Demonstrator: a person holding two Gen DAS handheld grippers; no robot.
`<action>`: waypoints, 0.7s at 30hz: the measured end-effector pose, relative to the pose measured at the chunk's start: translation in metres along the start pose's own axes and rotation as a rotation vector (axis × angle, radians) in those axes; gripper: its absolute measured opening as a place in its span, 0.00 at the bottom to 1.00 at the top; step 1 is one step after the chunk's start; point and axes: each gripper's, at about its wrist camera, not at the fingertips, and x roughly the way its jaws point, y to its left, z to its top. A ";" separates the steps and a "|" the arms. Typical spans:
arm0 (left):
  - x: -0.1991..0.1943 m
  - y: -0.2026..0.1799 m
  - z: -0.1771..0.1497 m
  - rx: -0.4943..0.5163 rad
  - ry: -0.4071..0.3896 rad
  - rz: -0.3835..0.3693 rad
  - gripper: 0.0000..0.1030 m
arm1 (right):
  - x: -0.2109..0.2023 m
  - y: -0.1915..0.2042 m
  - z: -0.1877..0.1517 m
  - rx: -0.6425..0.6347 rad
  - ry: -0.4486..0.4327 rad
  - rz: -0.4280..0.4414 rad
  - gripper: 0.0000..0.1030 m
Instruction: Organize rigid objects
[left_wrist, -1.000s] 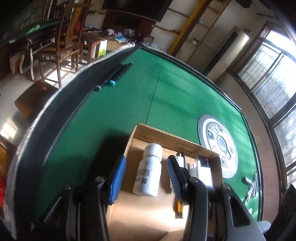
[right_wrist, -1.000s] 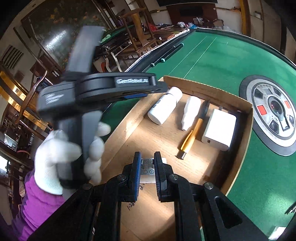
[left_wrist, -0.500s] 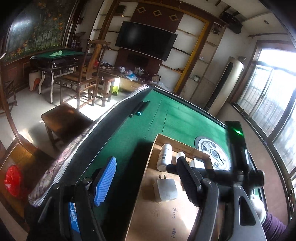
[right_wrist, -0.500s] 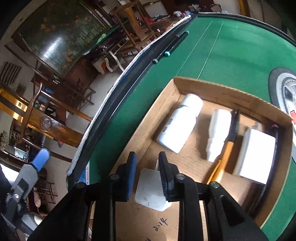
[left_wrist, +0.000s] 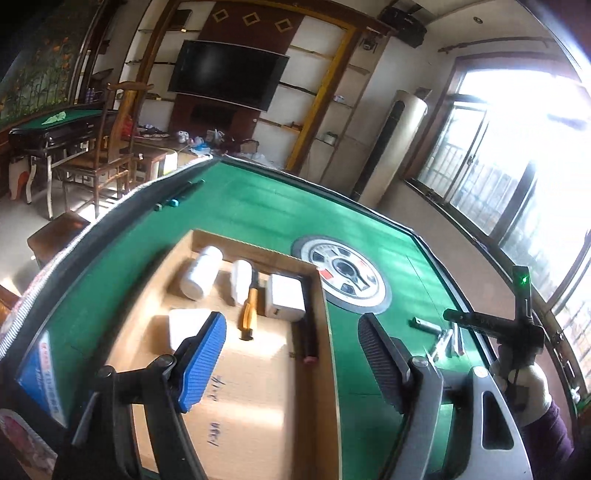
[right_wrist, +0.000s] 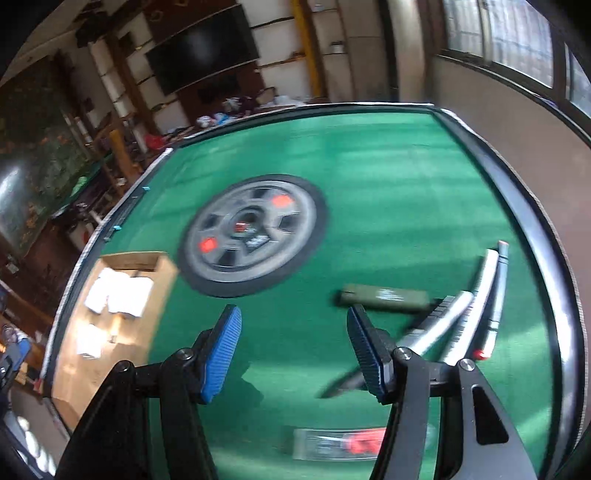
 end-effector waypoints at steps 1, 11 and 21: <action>0.005 -0.010 -0.004 0.011 0.017 -0.008 0.75 | 0.003 -0.016 -0.001 0.020 0.012 -0.034 0.57; 0.022 -0.076 -0.033 0.109 0.118 -0.036 0.75 | 0.063 -0.030 0.018 -0.300 0.083 -0.089 0.57; 0.032 -0.085 -0.037 0.114 0.148 -0.037 0.75 | 0.096 -0.008 0.017 -0.323 0.173 -0.051 0.34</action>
